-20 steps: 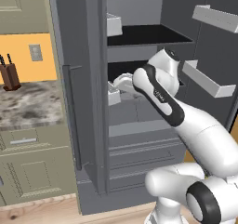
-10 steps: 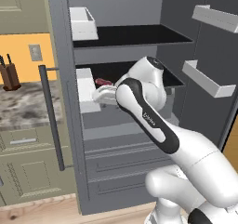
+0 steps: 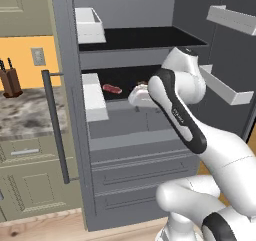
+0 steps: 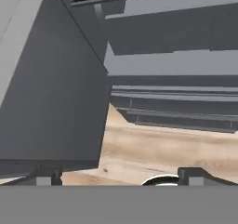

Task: Open the fridge, remove the pear, lime, and steak, and place them on any counter.

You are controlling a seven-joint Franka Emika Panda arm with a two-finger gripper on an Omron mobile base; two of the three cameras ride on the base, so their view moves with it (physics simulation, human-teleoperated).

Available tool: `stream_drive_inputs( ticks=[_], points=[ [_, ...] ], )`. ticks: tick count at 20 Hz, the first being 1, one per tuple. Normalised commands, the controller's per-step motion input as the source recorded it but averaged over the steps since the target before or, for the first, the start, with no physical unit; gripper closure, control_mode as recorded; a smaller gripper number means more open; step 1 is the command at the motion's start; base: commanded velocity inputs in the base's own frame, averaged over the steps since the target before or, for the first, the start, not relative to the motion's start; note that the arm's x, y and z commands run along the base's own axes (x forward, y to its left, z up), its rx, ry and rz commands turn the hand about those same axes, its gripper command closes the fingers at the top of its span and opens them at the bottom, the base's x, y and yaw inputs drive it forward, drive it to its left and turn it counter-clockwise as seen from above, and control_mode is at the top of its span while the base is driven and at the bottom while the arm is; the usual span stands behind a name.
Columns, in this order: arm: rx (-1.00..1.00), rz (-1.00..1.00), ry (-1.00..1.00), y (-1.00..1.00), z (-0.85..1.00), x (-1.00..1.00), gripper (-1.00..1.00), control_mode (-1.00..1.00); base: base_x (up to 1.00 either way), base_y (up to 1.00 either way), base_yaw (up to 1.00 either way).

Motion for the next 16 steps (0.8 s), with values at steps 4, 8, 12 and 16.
stream_drive_inputs(
  ticks=[4, 8, 12, 16],
  points=[
    [-0.30, -0.13, 0.06, -1.00, 0.00, -0.25, -1.00, -1.00, 0.00, 0.00, 0.00],
    [-0.31, -0.08, 0.00, -1.00, -0.23, -0.27, -1.00, -1.00, 0.00, 0.00, 0.00],
    [-0.18, -0.02, 0.00, -0.54, -0.27, -0.09, -1.00, 1.00, 0.00, 0.00, 0.00],
    [0.00, 0.00, 0.00, 0.00, 0.00, 0.00, -1.00, 1.00, 0.71, 0.07, 0.00]
  ],
)
